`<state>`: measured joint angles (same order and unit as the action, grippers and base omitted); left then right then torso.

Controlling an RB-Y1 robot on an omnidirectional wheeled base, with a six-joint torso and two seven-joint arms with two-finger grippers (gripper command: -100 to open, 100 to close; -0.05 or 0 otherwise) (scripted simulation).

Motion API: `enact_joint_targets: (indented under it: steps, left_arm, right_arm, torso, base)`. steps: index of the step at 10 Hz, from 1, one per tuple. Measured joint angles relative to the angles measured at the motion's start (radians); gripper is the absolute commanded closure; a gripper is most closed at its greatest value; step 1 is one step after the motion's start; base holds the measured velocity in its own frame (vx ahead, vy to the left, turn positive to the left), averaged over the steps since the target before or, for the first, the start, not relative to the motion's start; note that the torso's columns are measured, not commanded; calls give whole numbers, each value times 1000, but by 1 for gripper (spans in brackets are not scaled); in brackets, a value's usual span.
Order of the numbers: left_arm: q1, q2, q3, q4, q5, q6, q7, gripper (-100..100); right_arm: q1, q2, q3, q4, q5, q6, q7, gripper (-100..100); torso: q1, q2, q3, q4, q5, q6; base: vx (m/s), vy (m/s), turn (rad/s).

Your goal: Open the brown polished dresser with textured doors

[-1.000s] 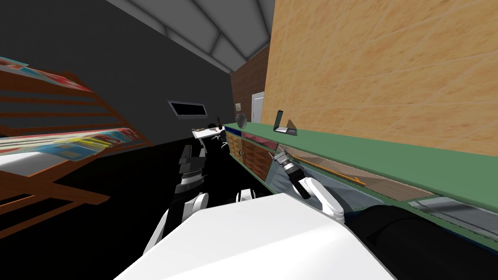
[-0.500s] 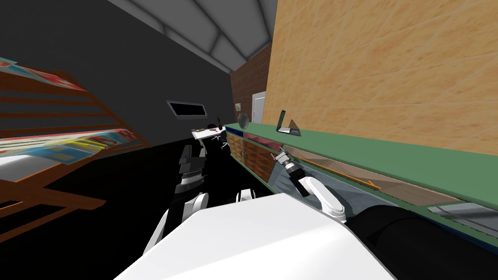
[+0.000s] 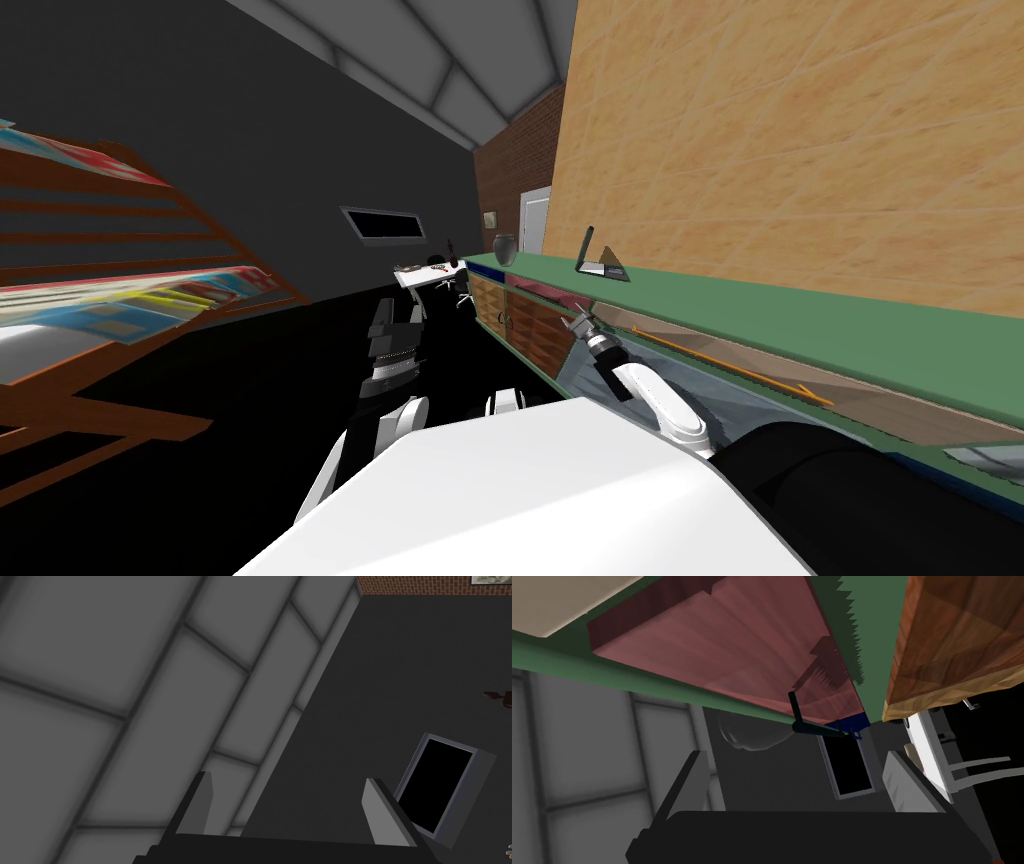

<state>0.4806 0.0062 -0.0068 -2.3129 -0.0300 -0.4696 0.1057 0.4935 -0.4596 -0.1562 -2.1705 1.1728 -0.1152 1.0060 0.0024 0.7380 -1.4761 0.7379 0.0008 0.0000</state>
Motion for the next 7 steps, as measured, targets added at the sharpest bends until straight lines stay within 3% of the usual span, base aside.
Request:
enact_joint_targets:
  steps: [7]
  left_arm:
    - [0,0,0,0,0,0,0,0]
  right_arm:
    - [-10,-46,-10,46,137,71,158,-100]
  torso:
    - [-3,1,1,0,-1,0]
  base:
    - [57,74,-11]
